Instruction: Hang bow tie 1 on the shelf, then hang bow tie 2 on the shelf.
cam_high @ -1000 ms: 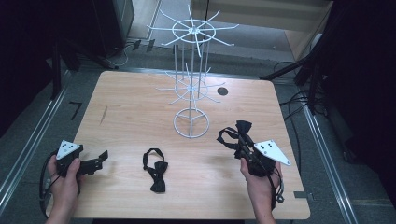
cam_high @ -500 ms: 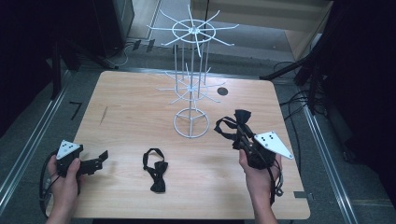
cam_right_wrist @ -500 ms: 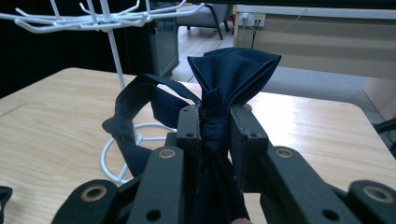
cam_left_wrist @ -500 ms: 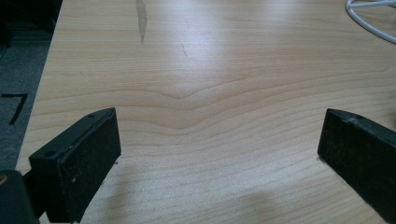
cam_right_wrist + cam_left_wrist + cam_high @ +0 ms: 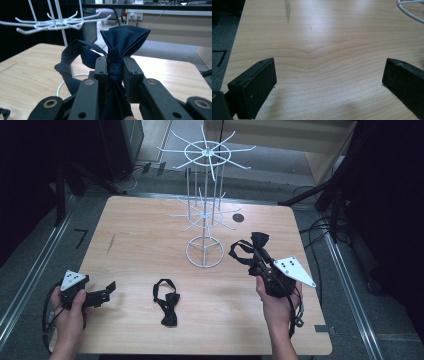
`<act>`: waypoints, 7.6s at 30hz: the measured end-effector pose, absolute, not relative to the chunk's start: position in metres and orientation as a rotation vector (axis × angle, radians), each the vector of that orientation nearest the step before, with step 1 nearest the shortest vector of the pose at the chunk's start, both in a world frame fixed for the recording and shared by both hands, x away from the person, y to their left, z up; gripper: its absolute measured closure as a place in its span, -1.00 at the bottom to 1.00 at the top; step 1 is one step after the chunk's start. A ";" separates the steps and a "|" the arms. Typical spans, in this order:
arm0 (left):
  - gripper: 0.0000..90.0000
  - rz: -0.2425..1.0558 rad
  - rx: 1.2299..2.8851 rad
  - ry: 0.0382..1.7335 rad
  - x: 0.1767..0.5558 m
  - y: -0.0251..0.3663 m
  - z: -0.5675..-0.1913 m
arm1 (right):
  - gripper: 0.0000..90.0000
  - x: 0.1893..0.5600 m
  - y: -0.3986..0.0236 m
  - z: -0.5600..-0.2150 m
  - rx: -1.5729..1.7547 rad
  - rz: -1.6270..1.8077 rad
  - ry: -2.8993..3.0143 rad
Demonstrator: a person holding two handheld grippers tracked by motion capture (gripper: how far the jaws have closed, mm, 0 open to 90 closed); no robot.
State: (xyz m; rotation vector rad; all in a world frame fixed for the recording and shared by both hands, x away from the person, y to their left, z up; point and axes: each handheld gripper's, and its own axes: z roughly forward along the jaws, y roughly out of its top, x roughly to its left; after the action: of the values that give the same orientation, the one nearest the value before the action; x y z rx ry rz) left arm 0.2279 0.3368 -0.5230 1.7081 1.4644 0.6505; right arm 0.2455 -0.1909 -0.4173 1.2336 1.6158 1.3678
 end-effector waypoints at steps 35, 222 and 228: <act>-1.00 0.645 1.709 1.468 0.228 0.337 -0.523 | 0.69 0.268 -0.176 -0.388 1.199 1.410 1.563; -1.00 0.723 1.687 1.261 0.223 0.329 -0.522 | -0.27 0.223 -0.020 -0.535 1.199 1.387 2.421; -1.00 0.723 1.687 1.262 0.223 0.329 -0.522 | -0.31 0.219 -0.016 -0.537 1.201 1.401 2.435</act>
State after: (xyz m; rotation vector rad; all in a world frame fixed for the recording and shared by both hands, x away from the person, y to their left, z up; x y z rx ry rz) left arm 0.2227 0.3288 -0.5216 1.6870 1.2615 0.7233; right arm 0.2194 -0.0157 -0.5369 1.2013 2.4352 1.4006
